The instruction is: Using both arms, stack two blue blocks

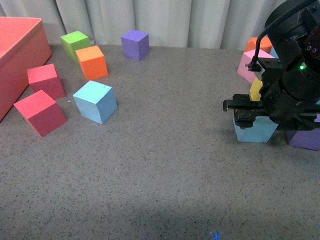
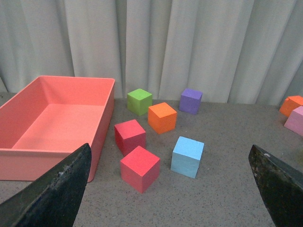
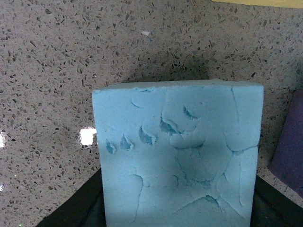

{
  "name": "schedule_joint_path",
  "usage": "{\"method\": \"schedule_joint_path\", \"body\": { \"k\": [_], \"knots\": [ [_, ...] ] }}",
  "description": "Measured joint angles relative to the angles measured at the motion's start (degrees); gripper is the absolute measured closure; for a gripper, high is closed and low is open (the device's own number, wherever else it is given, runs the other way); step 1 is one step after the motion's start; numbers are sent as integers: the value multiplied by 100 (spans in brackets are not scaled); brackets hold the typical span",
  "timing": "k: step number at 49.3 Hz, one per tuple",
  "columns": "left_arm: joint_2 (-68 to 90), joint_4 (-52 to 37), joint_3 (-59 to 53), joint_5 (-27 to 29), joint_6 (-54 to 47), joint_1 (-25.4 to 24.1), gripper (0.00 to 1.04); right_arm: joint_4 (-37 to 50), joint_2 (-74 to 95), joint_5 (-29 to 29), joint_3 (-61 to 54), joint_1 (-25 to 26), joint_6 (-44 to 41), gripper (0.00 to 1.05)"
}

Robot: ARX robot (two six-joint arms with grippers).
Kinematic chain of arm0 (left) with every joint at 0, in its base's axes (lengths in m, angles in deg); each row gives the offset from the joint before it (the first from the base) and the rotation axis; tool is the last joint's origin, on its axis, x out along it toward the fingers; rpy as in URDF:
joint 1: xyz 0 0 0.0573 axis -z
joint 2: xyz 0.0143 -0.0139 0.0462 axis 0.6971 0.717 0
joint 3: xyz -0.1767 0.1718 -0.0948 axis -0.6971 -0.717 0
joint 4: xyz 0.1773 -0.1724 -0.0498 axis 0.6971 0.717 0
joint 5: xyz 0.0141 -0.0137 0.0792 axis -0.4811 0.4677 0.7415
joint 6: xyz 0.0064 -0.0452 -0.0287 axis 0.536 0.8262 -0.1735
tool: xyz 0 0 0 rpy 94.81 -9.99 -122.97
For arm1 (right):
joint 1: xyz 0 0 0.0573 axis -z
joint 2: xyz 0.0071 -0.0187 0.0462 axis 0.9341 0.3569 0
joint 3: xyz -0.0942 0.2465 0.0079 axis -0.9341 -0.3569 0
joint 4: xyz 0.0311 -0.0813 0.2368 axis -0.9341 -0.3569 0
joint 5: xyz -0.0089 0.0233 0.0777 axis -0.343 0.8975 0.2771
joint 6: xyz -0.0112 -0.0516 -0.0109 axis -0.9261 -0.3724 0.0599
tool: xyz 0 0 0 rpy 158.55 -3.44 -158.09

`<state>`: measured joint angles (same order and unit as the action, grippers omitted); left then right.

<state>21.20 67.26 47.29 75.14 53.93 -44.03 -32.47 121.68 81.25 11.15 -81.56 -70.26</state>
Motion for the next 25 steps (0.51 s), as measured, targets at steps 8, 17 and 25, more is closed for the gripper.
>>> {"method": "schedule_joint_path", "body": {
  "k": [8, 17, 25],
  "knots": [
    [0, 0, 0, 0, 0, 0, 7, -35, 0, -33, 46, -28, 68, 58],
    [0, 0, 0, 0, 0, 0, 7, 90, -76, 140, 76, -256, 37, 60],
    [0, 0, 0, 0, 0, 0, 7, -70, -59, 234, 439, -573, 31, 62]
  ]
}}
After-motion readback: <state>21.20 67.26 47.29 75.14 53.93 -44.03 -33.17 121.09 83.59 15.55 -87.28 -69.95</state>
